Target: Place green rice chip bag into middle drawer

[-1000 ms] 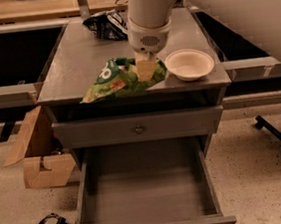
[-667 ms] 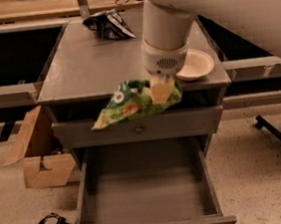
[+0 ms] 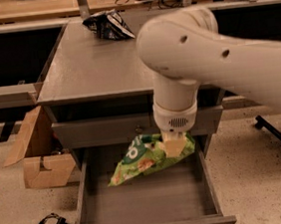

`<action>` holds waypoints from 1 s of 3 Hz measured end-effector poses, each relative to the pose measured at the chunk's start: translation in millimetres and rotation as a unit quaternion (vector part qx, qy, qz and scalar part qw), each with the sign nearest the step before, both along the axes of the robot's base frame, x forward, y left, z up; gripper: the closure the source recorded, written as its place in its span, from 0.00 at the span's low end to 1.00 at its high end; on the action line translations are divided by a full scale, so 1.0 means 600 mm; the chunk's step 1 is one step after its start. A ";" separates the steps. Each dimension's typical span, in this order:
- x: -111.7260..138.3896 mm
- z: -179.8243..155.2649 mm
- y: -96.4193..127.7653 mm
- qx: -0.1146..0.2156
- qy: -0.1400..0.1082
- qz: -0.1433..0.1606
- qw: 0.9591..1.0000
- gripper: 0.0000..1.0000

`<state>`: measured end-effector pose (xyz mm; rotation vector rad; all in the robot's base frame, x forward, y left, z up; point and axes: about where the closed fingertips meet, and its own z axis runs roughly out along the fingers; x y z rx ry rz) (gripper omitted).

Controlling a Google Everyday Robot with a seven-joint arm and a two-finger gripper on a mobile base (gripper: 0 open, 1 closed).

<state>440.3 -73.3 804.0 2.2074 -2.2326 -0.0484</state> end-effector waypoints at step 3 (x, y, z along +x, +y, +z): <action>0.059 -0.316 -0.075 0.046 0.010 -0.177 0.983 1.00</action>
Offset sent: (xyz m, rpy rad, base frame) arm 0.0390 -0.0492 -0.2246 0.0534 0.0265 -0.4245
